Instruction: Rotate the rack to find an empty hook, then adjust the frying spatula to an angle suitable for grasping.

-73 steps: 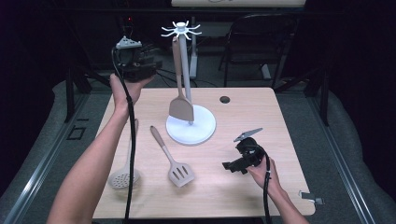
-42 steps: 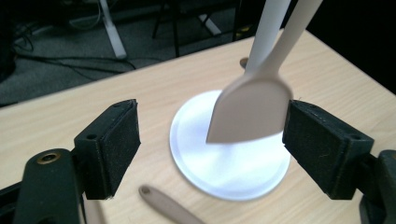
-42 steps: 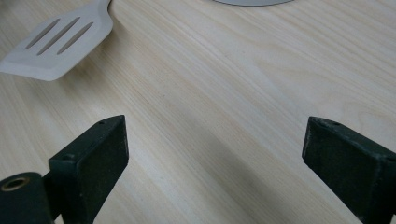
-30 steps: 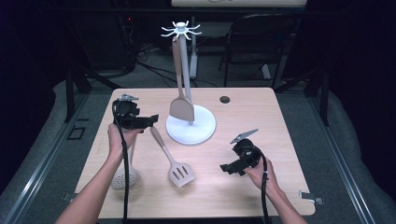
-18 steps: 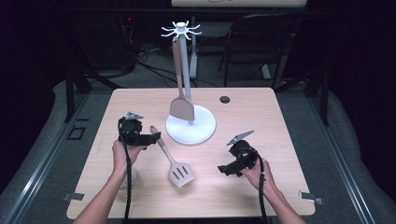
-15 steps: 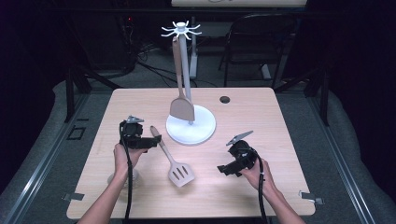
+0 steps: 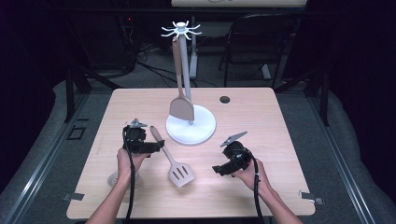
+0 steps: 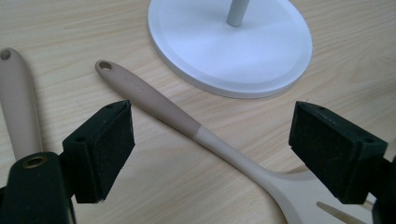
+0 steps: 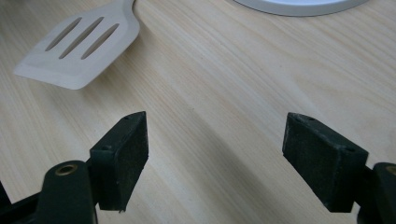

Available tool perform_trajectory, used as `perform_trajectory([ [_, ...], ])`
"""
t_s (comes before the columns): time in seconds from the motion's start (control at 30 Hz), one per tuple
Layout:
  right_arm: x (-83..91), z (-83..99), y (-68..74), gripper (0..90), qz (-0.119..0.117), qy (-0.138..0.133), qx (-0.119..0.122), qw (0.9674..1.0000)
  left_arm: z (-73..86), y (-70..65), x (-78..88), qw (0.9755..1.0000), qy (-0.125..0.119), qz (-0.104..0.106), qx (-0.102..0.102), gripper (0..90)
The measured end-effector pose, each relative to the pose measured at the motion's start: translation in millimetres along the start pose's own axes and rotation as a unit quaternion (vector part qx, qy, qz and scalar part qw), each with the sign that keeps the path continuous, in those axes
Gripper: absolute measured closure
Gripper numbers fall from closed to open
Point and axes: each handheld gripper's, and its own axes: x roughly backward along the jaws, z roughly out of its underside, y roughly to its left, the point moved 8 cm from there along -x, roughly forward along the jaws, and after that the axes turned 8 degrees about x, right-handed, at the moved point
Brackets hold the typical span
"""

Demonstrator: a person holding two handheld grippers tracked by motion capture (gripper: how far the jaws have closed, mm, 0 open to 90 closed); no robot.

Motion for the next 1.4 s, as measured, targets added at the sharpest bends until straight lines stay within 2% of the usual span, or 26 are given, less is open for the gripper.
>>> perform_trajectory([
  [0.13,-1.1,-2.7,3.2,23.1,-0.003,-0.005,0.006,1.0,0.6,1.4,0.4,1.0,-0.001,0.0,0.004,14.1],
  [0.23,-3.2,-7.2,6.1,29.1,-0.011,-0.013,0.002,0.9998,2.1,2.9,-1.1,0.9999,0.005,0.008,0.011,14.2],
  [0.3,-4.0,-11.4,9.8,38.9,-0.018,-0.017,0.002,0.9997,3.0,3.6,-2.6,0.9999,0.005,0.007,0.012,14.2],
  [0.4,-6.0,-22.6,19.8,59.8,-0.023,-0.028,0.017,0.9992,3.9,2.9,-4.4,0.9999,0.006,0.007,0.011,14.2],
  [0.47,-8.4,-31.6,27.5,70.5,-0.034,-0.04,0.024,0.9983,5.1,1.6,-5.9,0.9999,0.01,0.008,0.008,14.3],
  [0.57,-13.6,-42.7,40.5,81.3,-0.045,-0.055,0.04,0.9967,5.5,-0.5,-7.8,0.9999,0.013,0.008,0.007,14.4],
  [0.63,-17.0,-46.7,48.4,85.3,-0.05,-0.058,0.048,0.9959,6.3,-0.9,-9.6,0.9998,0.017,0.009,0.005,14.5],
  [0.83,-28.2,-57.2,71.1,88.3,-0.059,-0.065,0.076,0.9932,10.7,-0.4,-14.1,0.9997,0.024,0.004,0.006,14.8],
  [1.0,-38.3,-60.3,88.7,88.3,-0.072,-0.059,0.101,0.9905,11.6,2.1,-15.1,0.9996,0.025,0.006,0.012,14.8],
  [1.1,-47.4,-52.5,91.2,88.3,-0.074,-0.037,0.109,0.9906,12.9,2.3,-16.2,0.9995,0.027,0.006,0.015,15.0],
  [1.27,-58.6,-44.1,93.4,86.8,-0.09,-0.024,0.108,0.9897,14.2,0.8,-17.4,0.9995,0.028,0.003,0.014,15.3],
  [1.4,-71.3,-35.4,94.8,88.2,-0.089,-0.006,0.122,0.9885,16.3,-0.2,-20.3,0.9993,0.034,0.004,0.016,15.7],
])
